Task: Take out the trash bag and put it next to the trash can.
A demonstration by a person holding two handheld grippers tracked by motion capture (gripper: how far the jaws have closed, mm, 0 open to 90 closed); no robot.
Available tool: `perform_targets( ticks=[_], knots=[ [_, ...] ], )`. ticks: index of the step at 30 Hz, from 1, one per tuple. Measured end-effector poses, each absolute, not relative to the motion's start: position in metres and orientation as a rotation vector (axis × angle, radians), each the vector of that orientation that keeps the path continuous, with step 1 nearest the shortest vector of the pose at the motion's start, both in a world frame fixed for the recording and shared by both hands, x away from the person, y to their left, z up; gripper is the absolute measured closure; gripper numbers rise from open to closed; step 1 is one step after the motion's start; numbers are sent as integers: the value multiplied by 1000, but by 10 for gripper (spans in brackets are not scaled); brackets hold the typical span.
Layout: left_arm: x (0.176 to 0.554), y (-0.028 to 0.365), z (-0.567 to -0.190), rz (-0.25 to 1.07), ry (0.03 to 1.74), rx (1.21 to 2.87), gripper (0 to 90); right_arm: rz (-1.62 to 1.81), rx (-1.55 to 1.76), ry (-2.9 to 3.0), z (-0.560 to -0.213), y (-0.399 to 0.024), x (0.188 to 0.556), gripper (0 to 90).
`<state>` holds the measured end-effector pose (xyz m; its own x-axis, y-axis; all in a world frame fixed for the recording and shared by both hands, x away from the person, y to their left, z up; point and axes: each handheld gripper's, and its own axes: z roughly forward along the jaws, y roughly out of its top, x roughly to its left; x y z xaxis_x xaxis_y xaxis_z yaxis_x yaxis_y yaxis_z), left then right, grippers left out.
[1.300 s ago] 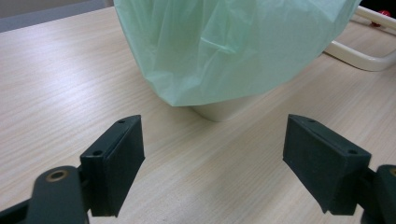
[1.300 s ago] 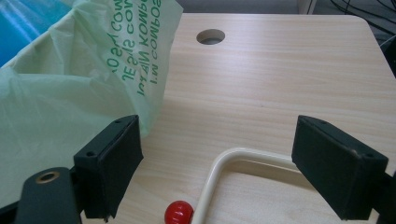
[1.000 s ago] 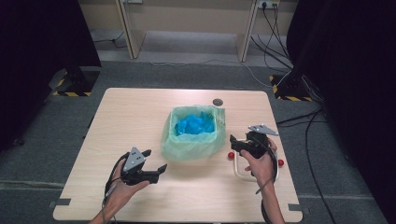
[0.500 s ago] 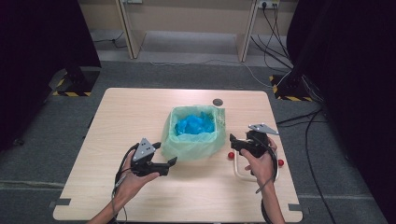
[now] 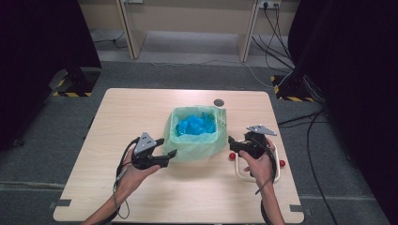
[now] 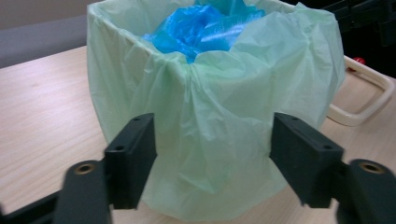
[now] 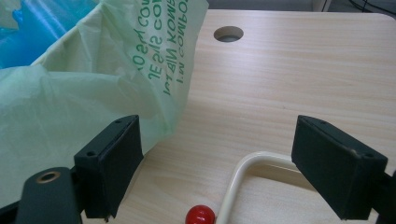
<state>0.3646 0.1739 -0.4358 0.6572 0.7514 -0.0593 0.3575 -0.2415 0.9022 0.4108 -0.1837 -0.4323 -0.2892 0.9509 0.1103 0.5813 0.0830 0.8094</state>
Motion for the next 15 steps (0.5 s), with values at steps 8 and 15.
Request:
perform_targets(
  ticks=[8,15],
  knots=[
    [363,173,-433,538,847,1857,571,1096,1523,1921,-435,-184,412,168],
    [363,177,-432,548,846,1837,798,1116,1523,1922,-434,-183,411,168]
  ],
)
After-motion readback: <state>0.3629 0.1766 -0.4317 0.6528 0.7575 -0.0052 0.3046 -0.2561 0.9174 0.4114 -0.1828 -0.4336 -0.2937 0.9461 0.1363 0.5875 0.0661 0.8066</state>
